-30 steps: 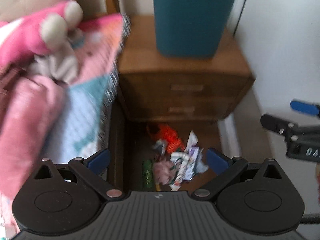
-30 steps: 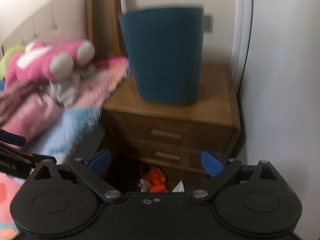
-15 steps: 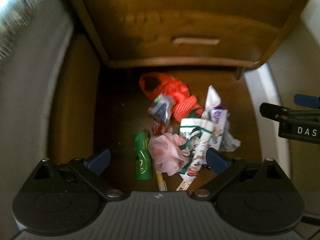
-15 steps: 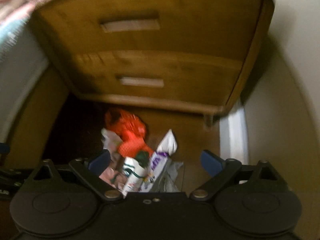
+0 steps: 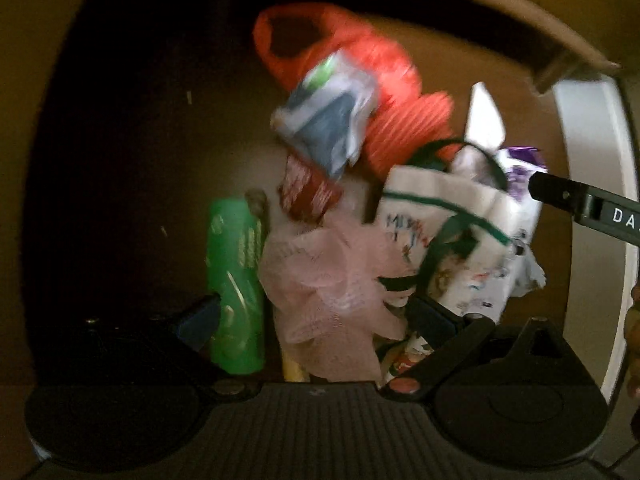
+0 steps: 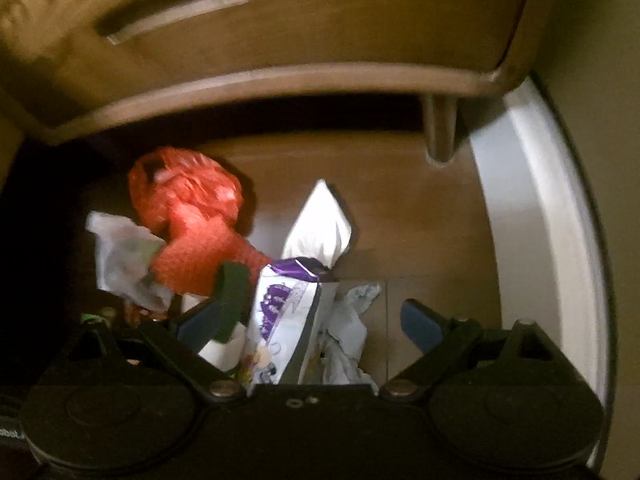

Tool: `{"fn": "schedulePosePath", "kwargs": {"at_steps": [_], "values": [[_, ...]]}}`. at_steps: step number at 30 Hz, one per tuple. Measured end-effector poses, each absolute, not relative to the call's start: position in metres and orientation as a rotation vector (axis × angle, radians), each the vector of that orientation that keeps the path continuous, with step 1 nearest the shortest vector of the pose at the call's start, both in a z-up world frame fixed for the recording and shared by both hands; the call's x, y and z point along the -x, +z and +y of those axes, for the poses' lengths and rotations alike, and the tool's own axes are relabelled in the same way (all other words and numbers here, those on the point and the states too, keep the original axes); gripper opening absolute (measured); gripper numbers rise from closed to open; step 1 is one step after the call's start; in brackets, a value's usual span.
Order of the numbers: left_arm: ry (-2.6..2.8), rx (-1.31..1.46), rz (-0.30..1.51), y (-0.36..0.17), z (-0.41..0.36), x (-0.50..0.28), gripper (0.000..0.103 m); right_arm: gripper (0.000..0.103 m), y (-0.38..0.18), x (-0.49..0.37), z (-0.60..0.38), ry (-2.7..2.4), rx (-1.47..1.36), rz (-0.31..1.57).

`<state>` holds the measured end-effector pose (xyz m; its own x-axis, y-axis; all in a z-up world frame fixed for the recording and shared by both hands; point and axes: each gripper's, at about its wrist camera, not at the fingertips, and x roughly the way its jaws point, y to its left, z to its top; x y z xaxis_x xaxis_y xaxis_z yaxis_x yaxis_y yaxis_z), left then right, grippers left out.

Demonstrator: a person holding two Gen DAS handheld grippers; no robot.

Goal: Collect trash
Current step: 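Grasp the pink mesh loofah with left tool while right tool grasps purple-white carton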

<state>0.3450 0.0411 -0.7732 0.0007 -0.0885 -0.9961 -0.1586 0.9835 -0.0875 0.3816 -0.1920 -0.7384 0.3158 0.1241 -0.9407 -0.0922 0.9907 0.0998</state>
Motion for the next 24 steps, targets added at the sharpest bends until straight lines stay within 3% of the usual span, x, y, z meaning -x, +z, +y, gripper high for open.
{"fn": "schedulePosePath", "kwargs": {"at_steps": [3,18,24], "values": [[0.016,0.290,1.641,-0.792,0.049,-0.353,0.102,0.094,-0.754,-0.394,-0.192,0.123,-0.043,1.272],[-0.093,0.112,1.722,-0.822,0.036,-0.367,0.101,0.093,-0.771,-0.392,-0.205,0.198,-0.101,1.368],[-0.107,0.148,1.722,-0.829,0.031,-0.370,0.076,0.092,-0.783,-0.390,-0.195,0.226,-0.117,1.356]]}}
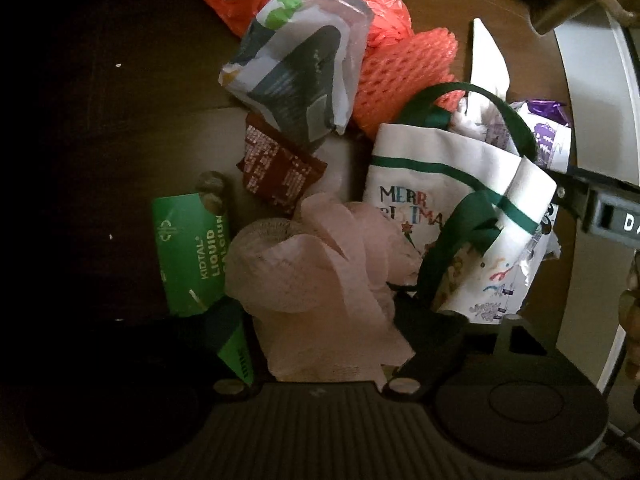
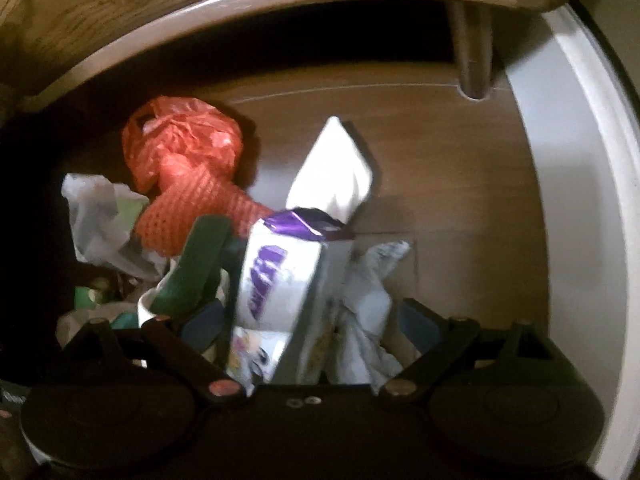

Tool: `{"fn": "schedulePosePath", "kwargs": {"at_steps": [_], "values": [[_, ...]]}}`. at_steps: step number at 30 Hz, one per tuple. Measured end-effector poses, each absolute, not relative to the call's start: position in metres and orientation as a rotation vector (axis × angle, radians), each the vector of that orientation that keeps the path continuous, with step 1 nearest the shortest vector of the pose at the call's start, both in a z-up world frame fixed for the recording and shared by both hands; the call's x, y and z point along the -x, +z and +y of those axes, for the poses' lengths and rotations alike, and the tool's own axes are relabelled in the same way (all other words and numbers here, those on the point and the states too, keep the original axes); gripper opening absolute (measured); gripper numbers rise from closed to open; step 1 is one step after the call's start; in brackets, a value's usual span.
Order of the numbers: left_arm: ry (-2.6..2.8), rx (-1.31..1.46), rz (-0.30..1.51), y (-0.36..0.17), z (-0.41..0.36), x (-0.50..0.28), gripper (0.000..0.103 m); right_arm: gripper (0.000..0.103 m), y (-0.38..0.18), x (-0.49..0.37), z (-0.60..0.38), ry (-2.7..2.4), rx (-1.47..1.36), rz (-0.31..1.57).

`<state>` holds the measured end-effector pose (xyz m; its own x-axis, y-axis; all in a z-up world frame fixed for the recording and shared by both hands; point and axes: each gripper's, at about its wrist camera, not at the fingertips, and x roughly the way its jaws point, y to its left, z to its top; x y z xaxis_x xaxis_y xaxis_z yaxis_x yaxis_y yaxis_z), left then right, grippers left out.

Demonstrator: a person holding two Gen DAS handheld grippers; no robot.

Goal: Collect trash
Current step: 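Grasp the pink mesh loofah with left tool while right tool grasps purple-white carton, then lift both held items and carry them over the teal bin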

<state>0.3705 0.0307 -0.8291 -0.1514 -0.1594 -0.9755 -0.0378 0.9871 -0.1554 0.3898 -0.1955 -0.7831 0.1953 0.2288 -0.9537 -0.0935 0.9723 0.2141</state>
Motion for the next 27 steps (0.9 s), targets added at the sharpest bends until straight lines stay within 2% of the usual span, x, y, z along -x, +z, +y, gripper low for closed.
{"fn": "schedulePosePath", "kwargs": {"at_steps": [1,5,7,9,10,14,16,17,22,27], "values": [[-0.100,0.161,1.723,-0.830,0.032,-0.371,0.069,0.092,-0.783,-0.391,-0.196,0.225,-0.127,1.348],[-0.082,0.217,1.718,-0.832,0.040,-0.373,0.057,0.089,-0.784,-0.393,-0.201,0.239,-0.165,1.343],[-0.085,0.228,1.708,-0.831,0.041,-0.375,0.044,0.084,-0.785,-0.392,-0.203,0.239,-0.178,1.346],[-0.084,0.240,1.700,-0.831,0.040,-0.376,0.041,0.056,-0.786,-0.392,-0.203,0.236,-0.177,1.349],[-0.090,0.242,1.693,-0.831,0.039,-0.377,0.037,0.038,-0.788,-0.393,-0.203,0.247,-0.193,1.362],[-0.100,0.225,1.672,-0.827,0.035,-0.380,0.032,0.032,-0.788,-0.392,-0.200,0.243,-0.167,1.377],[-0.102,0.214,1.662,-0.822,0.039,-0.379,0.026,0.029,-0.784,-0.391,-0.204,0.241,-0.174,1.376],[-0.100,0.203,1.656,-0.819,0.038,-0.380,0.024,0.019,-0.782,-0.390,-0.206,0.242,-0.181,1.375],[-0.086,0.144,1.632,-0.801,0.034,-0.377,0.017,0.000,-0.764,-0.380,-0.217,0.261,-0.193,1.356],[-0.011,0.119,1.600,-0.774,0.034,-0.364,0.014,0.000,-0.736,-0.360,-0.223,0.253,-0.181,1.307]]}}
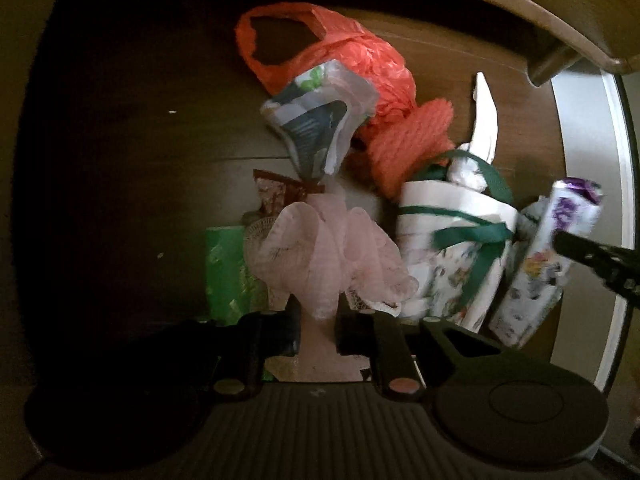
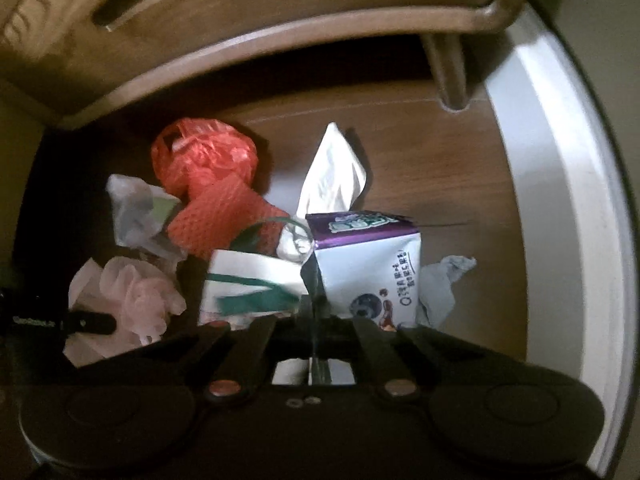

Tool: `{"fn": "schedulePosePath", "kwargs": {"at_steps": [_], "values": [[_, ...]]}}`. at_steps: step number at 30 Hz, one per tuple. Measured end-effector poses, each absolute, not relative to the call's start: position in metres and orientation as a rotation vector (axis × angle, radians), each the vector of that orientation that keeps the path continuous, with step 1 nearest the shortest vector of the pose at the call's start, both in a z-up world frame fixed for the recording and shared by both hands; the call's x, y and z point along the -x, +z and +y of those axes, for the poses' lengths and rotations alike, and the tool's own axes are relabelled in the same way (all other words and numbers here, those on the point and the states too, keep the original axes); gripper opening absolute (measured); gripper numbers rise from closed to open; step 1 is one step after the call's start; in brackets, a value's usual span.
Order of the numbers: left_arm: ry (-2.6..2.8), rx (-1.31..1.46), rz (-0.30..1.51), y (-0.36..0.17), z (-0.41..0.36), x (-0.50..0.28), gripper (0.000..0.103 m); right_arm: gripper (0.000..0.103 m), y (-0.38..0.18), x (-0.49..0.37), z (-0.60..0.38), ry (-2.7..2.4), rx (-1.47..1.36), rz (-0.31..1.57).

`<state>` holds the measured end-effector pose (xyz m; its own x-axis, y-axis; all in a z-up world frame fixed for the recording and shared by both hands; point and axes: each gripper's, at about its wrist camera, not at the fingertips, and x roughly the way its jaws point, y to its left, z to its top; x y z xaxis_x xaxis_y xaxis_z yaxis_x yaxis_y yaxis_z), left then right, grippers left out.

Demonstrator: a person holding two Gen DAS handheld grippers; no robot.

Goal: Collect trash
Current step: 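Lift both held items and carry them over the teal bin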

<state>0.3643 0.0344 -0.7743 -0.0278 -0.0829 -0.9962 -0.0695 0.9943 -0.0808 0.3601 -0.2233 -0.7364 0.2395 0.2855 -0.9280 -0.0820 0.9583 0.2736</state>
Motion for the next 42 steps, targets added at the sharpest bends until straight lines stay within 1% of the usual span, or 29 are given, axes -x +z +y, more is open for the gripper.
{"fn": "schedulePosePath", "kwargs": {"at_steps": [6,10,15,18,26,30,36,42], "values": [[0.000,0.119,1.554,-0.713,0.021,-0.335,0.014,0.000,-0.679,-0.337,-0.232,0.256,-0.231,1.238],[-0.004,0.148,1.511,-0.659,0.012,-0.327,0.014,0.000,-0.629,-0.327,-0.239,0.258,-0.275,1.205],[-0.012,0.179,1.461,-0.567,0.003,-0.324,0.014,0.000,-0.545,-0.316,-0.244,0.264,-0.290,1.172],[-0.024,0.144,1.424,-0.505,-0.004,-0.324,0.014,0.000,-0.485,-0.311,-0.244,0.265,-0.296,1.152],[-0.084,0.118,1.307,-0.329,0.003,-0.325,0.014,0.000,-0.306,-0.313,-0.227,0.325,-0.283,1.058],[-0.104,0.096,1.236,-0.252,0.011,-0.334,0.014,0.000,-0.224,-0.321,-0.212,0.361,-0.270,1.008],[-0.156,0.070,1.116,-0.150,0.026,-0.355,0.014,0.000,-0.128,-0.337,-0.186,0.400,-0.224,0.946],[-0.210,0.027,0.993,-0.062,0.034,-0.387,0.014,0.000,-0.051,-0.356,-0.163,0.411,-0.218,0.866]]}}
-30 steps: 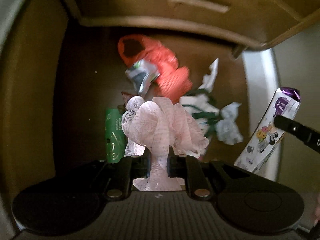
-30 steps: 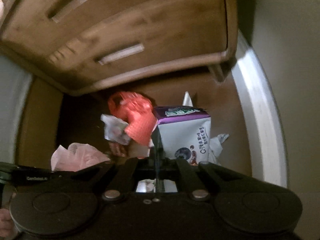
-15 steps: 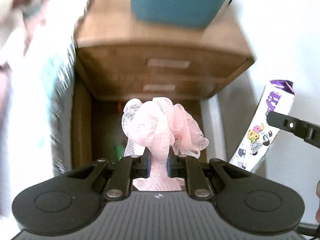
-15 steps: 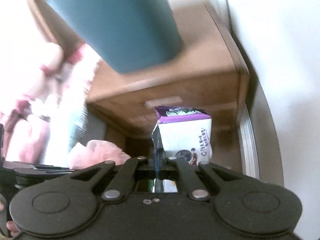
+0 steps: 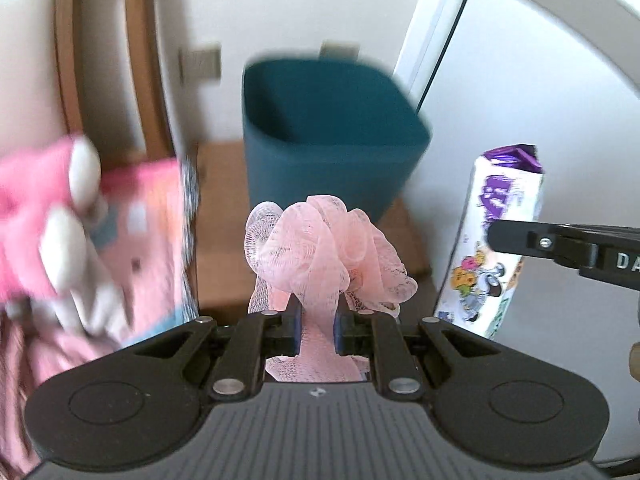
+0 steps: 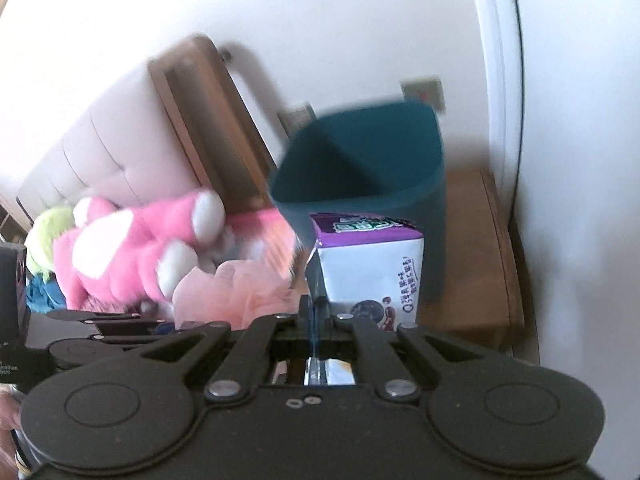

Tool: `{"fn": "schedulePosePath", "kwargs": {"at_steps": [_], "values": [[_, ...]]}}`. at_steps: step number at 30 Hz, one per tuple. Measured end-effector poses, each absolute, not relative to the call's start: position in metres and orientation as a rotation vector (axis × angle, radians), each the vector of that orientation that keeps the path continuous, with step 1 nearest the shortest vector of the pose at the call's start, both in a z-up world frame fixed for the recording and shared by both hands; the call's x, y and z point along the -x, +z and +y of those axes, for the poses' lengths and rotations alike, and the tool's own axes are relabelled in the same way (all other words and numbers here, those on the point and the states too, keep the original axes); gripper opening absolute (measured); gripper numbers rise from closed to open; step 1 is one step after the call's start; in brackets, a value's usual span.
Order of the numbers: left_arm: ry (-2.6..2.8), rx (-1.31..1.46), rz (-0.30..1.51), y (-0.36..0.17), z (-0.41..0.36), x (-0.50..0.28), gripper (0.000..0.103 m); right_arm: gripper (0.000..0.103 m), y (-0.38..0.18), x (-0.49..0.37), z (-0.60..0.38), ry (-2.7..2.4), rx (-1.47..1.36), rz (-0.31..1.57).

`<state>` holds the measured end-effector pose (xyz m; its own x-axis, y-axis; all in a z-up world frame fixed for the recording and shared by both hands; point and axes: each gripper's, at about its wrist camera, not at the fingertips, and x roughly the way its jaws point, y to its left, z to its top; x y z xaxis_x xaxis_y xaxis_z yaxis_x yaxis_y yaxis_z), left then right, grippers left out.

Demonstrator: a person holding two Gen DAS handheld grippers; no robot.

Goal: Collect trash
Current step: 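Lift both held items and carry them over the teal bin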

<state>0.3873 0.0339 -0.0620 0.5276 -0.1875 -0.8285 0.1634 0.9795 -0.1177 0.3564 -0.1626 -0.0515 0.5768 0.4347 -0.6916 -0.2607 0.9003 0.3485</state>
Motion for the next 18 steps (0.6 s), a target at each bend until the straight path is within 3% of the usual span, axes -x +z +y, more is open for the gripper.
{"fn": "schedulePosePath", "kwargs": {"at_steps": [9,18], "values": [[-0.190,0.005,0.865,0.015,0.032,-0.464,0.014,0.000,0.015,-0.422,-0.141,0.402,-0.126,0.742],[-0.080,0.027,0.914,0.000,0.013,-0.558,0.014,0.000,0.019,-0.516,-0.135,0.429,-0.073,0.754]]}}
